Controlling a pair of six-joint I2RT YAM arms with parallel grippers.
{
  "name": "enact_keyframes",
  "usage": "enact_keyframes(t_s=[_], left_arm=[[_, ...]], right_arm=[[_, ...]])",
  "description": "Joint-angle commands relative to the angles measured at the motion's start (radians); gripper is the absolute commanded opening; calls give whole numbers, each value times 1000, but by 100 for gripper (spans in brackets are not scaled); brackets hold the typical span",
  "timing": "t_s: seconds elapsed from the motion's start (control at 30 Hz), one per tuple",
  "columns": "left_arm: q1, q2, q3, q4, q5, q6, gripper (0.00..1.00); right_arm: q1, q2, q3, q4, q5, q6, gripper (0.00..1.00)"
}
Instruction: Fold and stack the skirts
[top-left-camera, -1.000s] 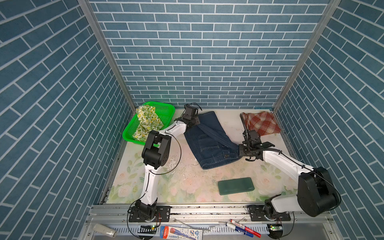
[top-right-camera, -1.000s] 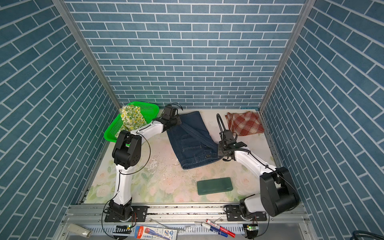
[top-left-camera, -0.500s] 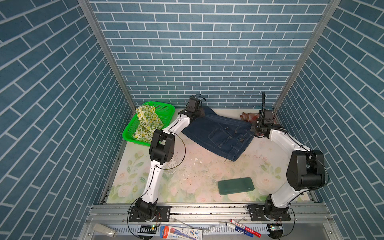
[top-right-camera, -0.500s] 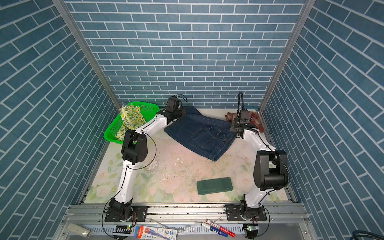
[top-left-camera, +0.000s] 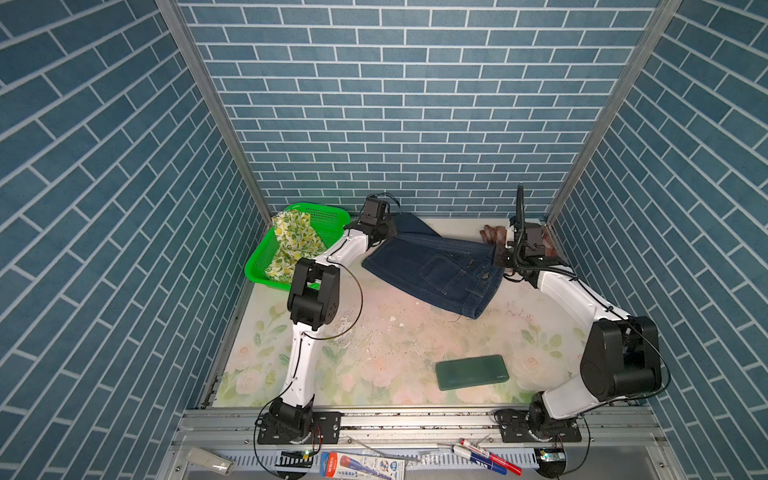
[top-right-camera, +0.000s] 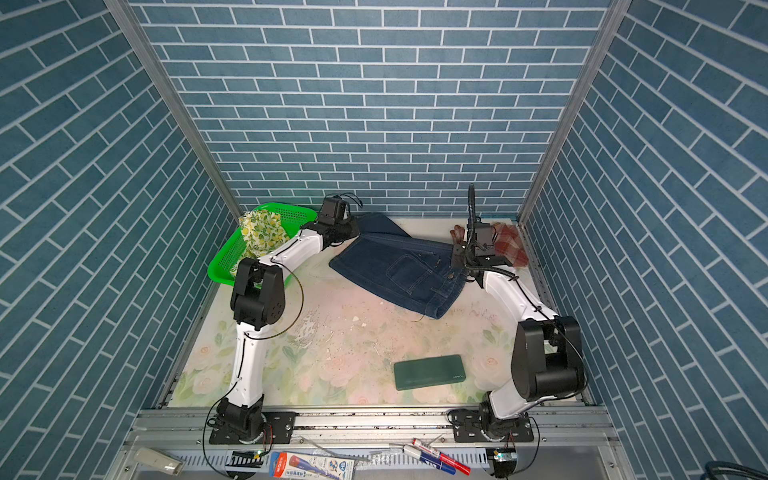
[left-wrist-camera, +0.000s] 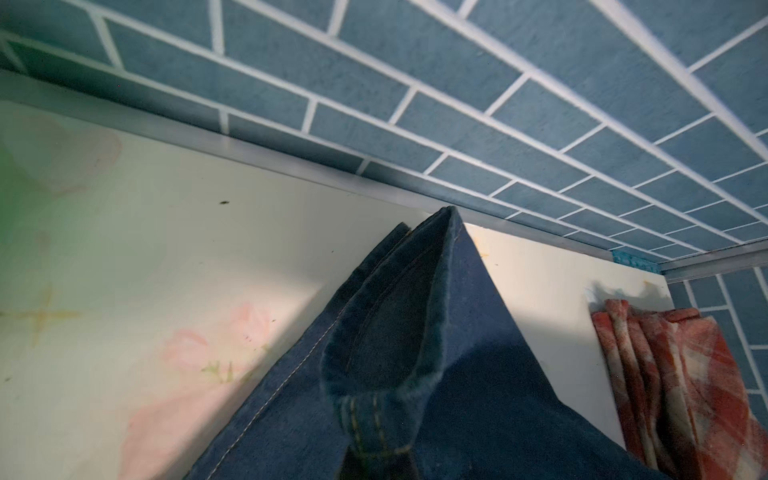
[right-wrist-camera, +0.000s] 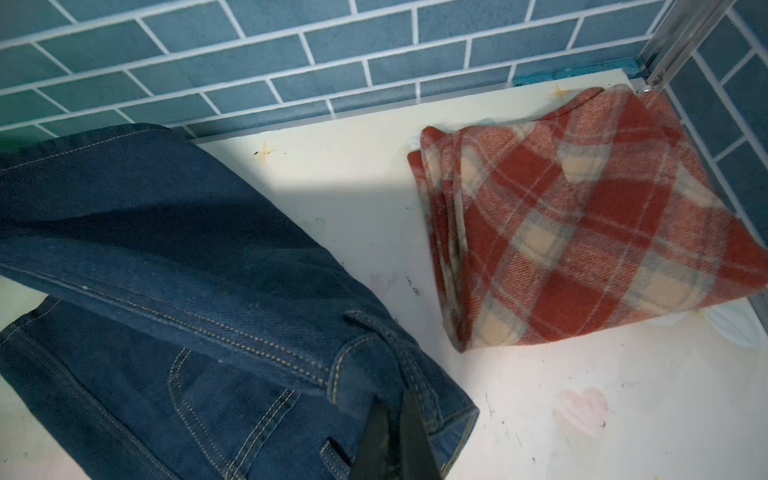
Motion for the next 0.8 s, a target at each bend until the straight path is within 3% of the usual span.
enact_keyframes(t_s=[0.0, 0.3, 0.77], left_arm=[[43, -92, -92, 75, -4, 16, 0], [69, -179, -352, 207, 23, -47, 0], [71, -227, -557, 274, 17, -96, 0]], right_arm=[[39, -57, -64, -19, 44, -39, 0], [145, -124, -205, -83, 94, 15, 0], [224, -72, -328, -79, 82, 94, 0]])
